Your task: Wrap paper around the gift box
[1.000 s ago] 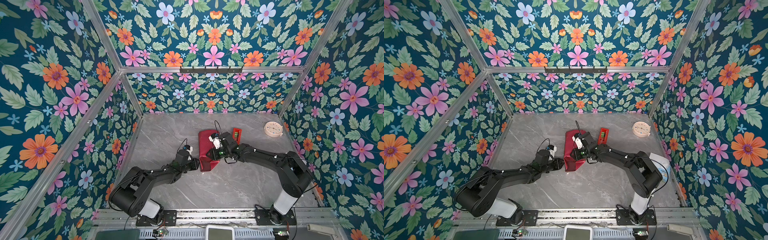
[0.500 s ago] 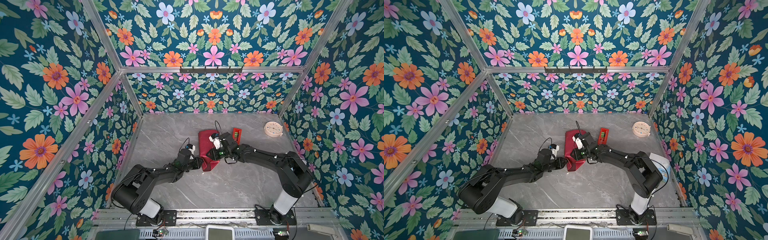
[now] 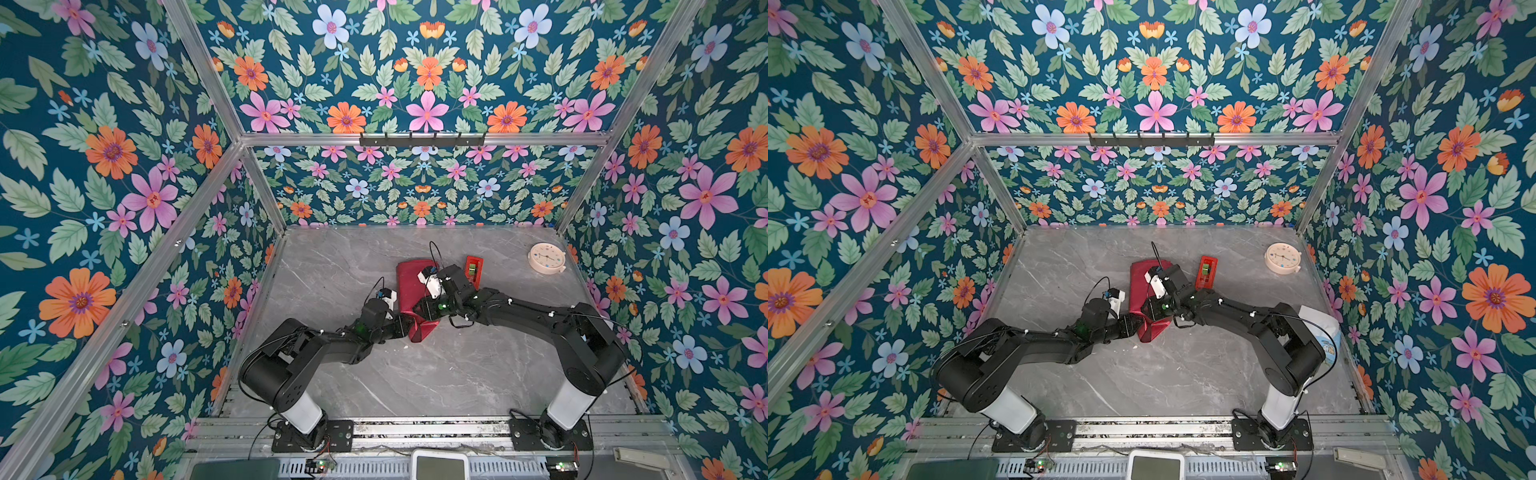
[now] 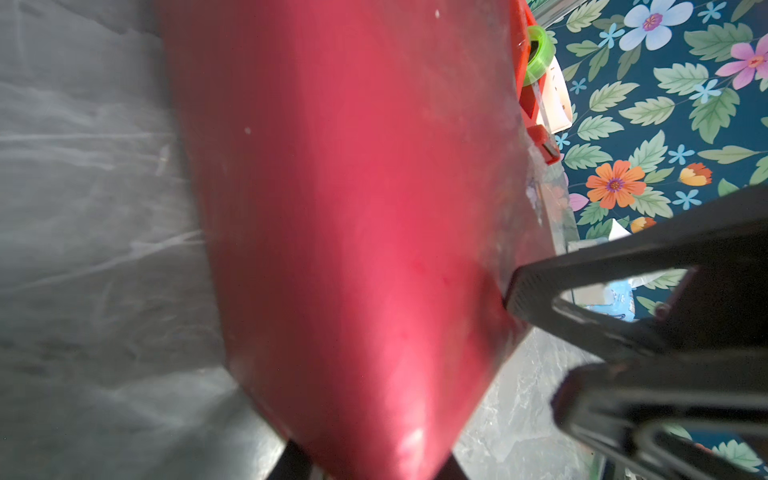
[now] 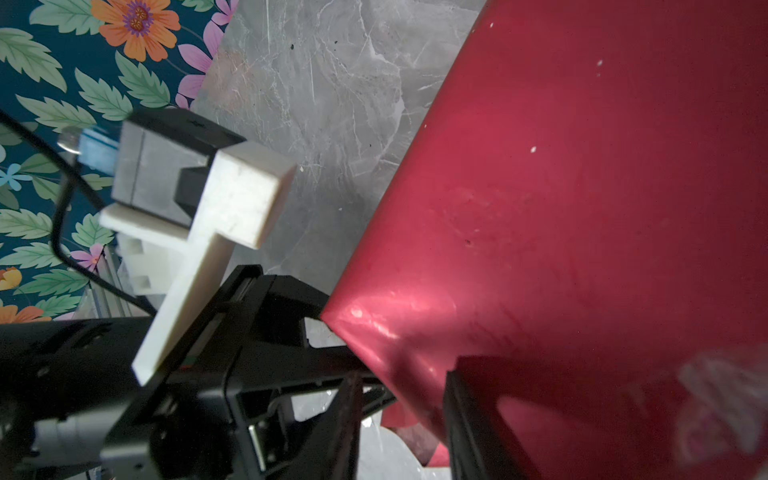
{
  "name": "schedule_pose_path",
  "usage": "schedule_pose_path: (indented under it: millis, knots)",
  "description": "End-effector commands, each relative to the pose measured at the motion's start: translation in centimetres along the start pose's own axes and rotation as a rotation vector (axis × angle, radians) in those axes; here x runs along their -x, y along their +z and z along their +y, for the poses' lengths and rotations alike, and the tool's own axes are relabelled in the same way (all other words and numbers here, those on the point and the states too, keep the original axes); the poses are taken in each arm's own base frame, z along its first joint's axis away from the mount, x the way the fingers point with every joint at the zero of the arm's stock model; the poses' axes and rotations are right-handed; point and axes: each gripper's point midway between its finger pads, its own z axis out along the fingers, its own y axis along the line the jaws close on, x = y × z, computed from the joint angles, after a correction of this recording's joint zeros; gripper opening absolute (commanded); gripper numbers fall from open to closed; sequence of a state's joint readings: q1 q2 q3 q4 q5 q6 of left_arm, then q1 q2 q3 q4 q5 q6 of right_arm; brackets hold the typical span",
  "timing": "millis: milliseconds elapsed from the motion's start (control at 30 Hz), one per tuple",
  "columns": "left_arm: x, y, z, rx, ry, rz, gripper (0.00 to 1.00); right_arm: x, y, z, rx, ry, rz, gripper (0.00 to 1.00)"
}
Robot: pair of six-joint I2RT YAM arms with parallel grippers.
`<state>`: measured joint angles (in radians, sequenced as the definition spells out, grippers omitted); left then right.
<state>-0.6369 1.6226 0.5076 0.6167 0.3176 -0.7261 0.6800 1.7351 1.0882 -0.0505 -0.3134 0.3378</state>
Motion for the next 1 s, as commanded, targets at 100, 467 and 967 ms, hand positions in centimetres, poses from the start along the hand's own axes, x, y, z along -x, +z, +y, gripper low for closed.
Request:
schedule_pose_path:
  millis: [100,467,967]
  knots:
    - [0.6,0.5,-0.1,-0.001,0.015,-0.042,0.32,-1.1,0.1,-0.7,-0.034,0.013,0.048,0.36]
    - [0.2,1.8,0.3,0.015,0.036,-0.036,0.27,-1.4,0.1,-0.9,-0.038,0.015,0.052,0.36]
    - [-0.6,2.0,1.8,0.065,0.055,-0.027,0.29,0.1,-0.7,0.0,-0.018,0.005,0.022,0.37]
